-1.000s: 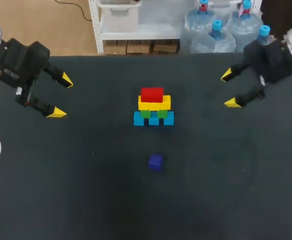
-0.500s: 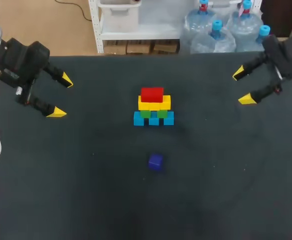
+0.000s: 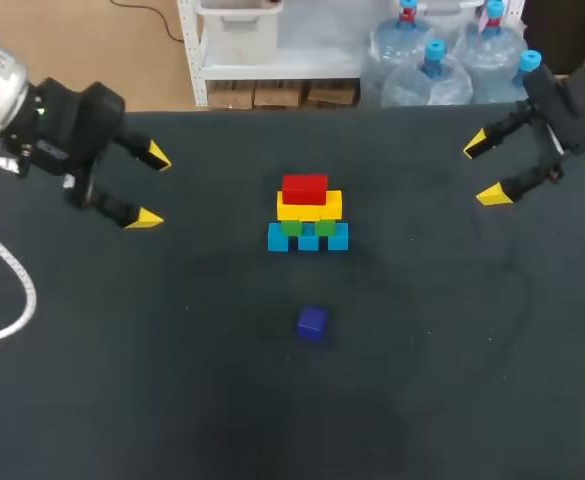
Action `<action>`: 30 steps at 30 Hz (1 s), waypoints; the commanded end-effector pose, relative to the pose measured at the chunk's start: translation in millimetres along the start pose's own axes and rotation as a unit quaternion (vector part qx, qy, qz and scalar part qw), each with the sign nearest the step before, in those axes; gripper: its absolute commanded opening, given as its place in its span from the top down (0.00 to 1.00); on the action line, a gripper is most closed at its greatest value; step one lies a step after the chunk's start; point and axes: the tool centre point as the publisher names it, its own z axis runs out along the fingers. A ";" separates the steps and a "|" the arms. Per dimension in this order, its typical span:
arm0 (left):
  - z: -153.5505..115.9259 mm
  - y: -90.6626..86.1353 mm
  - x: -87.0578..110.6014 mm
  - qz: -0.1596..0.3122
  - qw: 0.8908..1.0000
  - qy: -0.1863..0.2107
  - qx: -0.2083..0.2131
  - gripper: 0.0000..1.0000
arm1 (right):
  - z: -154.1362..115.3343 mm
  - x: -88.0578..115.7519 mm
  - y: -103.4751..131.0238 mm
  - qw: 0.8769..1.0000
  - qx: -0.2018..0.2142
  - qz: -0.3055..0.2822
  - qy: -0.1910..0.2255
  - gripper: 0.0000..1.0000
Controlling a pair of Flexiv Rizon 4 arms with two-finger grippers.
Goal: Place the blue cubes, place green cubes on the blue cubes, place the yellow cubes on the green cubes, then place the red cubes on the yellow cubes, and place purple cube on the red cubes.
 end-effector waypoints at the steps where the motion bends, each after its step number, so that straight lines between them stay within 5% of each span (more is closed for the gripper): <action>1: 13.4 9.1 -12.7 0.003 1.000 0.011 0.006 1.00 | 0.5 0.2 0.0 1.000 0.000 0.000 0.000 0.00; 30: 86.8 40.7 -56.9 -0.003 1.000 0.000 0.025 1.00 | 0.5 0.2 0.0 1.000 0.000 0.000 0.000 0.00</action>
